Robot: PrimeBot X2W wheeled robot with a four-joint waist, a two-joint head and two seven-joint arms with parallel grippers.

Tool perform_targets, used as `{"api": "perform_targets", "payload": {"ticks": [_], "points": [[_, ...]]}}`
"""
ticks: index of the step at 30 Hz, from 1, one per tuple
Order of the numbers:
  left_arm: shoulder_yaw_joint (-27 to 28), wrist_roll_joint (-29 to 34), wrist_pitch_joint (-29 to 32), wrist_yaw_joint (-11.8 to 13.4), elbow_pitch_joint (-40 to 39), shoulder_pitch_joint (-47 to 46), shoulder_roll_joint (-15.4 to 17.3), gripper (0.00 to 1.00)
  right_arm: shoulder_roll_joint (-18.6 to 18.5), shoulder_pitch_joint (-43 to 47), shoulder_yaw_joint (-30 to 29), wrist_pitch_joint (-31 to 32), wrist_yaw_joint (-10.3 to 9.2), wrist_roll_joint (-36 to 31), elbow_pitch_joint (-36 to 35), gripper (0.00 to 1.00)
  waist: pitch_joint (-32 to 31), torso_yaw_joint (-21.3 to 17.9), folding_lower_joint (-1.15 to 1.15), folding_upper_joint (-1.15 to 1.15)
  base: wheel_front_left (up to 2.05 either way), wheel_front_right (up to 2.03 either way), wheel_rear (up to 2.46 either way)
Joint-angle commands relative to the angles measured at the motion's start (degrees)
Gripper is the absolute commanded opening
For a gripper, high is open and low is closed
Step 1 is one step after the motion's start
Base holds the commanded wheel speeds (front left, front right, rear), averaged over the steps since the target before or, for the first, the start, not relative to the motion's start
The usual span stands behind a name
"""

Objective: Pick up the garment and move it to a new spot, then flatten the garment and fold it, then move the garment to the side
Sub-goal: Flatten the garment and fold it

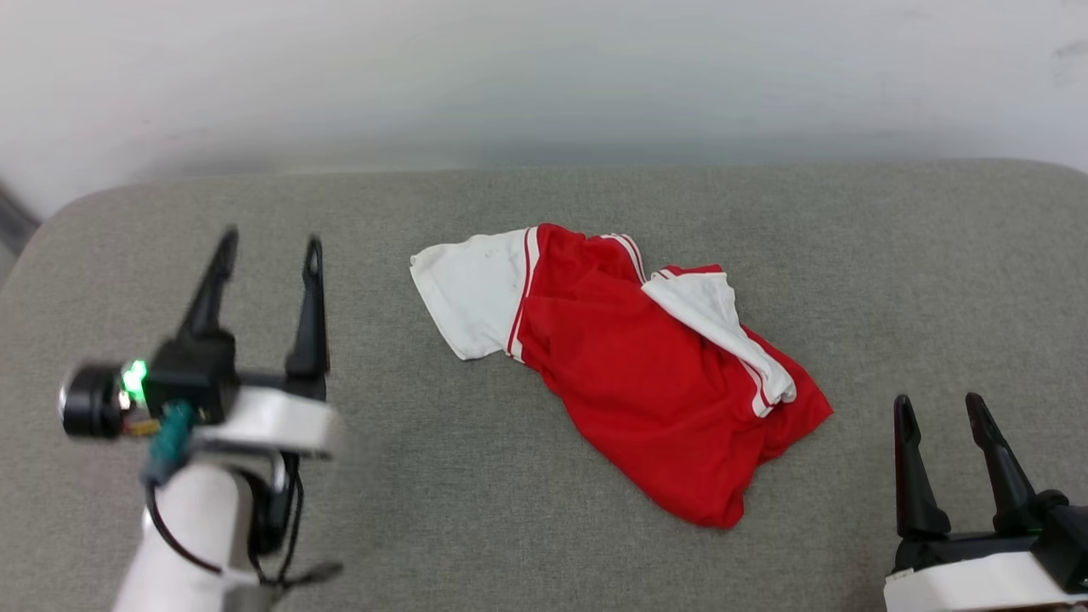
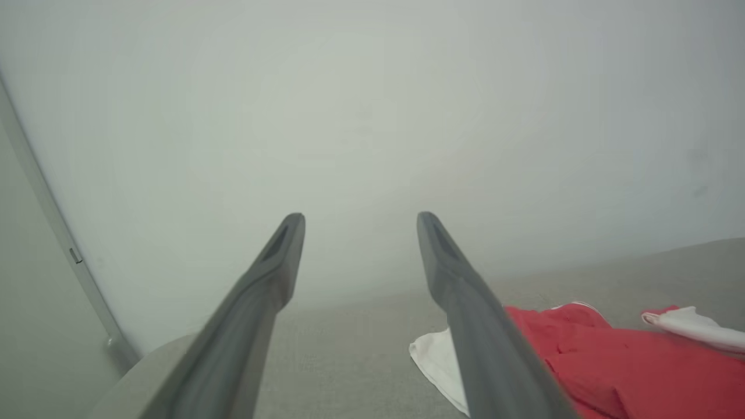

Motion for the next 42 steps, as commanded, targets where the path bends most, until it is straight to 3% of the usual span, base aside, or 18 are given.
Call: {"api": "perform_targets", "payload": {"ticks": [1,6,11,18,26,34,42], "points": [[0.2,0.0,-0.1,-0.4,0.2,-1.3,0.3,1.0,0.1,-1.1,0.1,-0.1,-0.02,-0.2,-0.3,1.0,0.5,-0.3,0.0,0.0,0.0,0.0,0.0],[0.3,-0.8,-0.1,-4.4,2.8,-11.8,2.7,1.0,0.1,-2.2,0.4,-0.1,-0.03,-1.0,-1.0,1.0,2.8,-1.5,0.0,0.0,0.0,0.0,0.0],[-2.0,-1.8,4.2,-7.1,4.8,-22.2,5.5,1.0,0.1,-3.5,0.1,-0.1,-0.02,-1.2,-2.0,1.0,5.8,-2.7,0.0,0.0,0.0,0.0,0.0],[-7.8,-5.7,13.1,-8.4,6.2,-33.9,9.4,1.0,0.1,-5.5,0.1,-0.1,-0.02,-1.6,-2.7,1.0,9.8,-4.2,0.0,0.0,0.0,0.0,0.0],[-21.2,-16.4,29.3,-8.4,11.6,-43.1,15.7,1.0,0.1,-7.5,0.7,-0.1,-0.02,-2.0,-3.2,1.0,13.9,-5.9,0.0,0.0,0.0,0.0,0.0],[-34.4,-33.1,53.1,-8.5,16.4,-48.1,22.7,1.0,0.1,-9.5,1.7,-0.1,-0.02,-1.9,-3.5,1.0,17.9,-8.6,0.0,0.0,0.0,0.0,0.0],[-43.6,-42.7,67.2,-8.5,16.7,-48.6,26.3,1.0,0.1,-10.8,2.3,-0.1,-0.02,-1.6,-3.7,1.0,20.7,-10.3,0.0,0.0,0.0,0.0,0.0]]}}
